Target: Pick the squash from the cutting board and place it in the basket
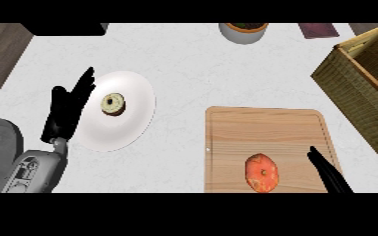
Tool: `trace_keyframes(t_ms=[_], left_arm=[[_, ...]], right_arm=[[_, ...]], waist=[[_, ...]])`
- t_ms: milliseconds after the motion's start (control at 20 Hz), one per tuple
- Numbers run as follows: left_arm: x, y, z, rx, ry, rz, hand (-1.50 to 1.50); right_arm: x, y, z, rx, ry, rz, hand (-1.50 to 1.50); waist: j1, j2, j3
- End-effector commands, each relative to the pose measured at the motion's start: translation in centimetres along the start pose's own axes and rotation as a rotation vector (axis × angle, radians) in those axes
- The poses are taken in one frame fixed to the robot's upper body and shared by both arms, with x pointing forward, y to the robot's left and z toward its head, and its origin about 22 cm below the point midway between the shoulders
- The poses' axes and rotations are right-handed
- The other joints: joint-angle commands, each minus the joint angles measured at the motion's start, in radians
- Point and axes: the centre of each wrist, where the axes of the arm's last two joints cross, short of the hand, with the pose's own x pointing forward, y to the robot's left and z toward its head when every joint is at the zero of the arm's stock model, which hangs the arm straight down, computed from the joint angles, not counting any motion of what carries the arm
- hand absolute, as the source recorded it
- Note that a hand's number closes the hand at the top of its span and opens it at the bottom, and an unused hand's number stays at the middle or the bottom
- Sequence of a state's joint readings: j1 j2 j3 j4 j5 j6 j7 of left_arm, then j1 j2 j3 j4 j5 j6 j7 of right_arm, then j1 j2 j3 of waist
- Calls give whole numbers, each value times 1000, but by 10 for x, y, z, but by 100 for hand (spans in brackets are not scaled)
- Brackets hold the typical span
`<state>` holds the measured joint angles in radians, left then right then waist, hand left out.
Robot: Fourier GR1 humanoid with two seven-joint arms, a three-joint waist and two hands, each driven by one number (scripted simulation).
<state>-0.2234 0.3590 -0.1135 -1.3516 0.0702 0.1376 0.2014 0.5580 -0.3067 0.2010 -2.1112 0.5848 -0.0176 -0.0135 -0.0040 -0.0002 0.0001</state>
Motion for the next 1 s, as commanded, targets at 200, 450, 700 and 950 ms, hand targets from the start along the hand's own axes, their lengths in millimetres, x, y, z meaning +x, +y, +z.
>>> trace_keyframes(t_ms=[200,450,700,950], left_arm=[[-6,-1,4,-7,10,3,0],[11,-13,2,-5,0,-7,0],[-5,4,11,4,-8,-4,0],[0,-1,-9,-2,1,11,0]], right_arm=[[-1,35,-19,-16,-6,5,-150],[-23,45,-10,5,-20,-8,-150],[-21,52,-26,-2,-8,-2,-150],[-10,39,-39,38,19,-13,-150]], waist=[[1,0,0],[-2,-1,0],[2,-1,0],[-1,0,0]])
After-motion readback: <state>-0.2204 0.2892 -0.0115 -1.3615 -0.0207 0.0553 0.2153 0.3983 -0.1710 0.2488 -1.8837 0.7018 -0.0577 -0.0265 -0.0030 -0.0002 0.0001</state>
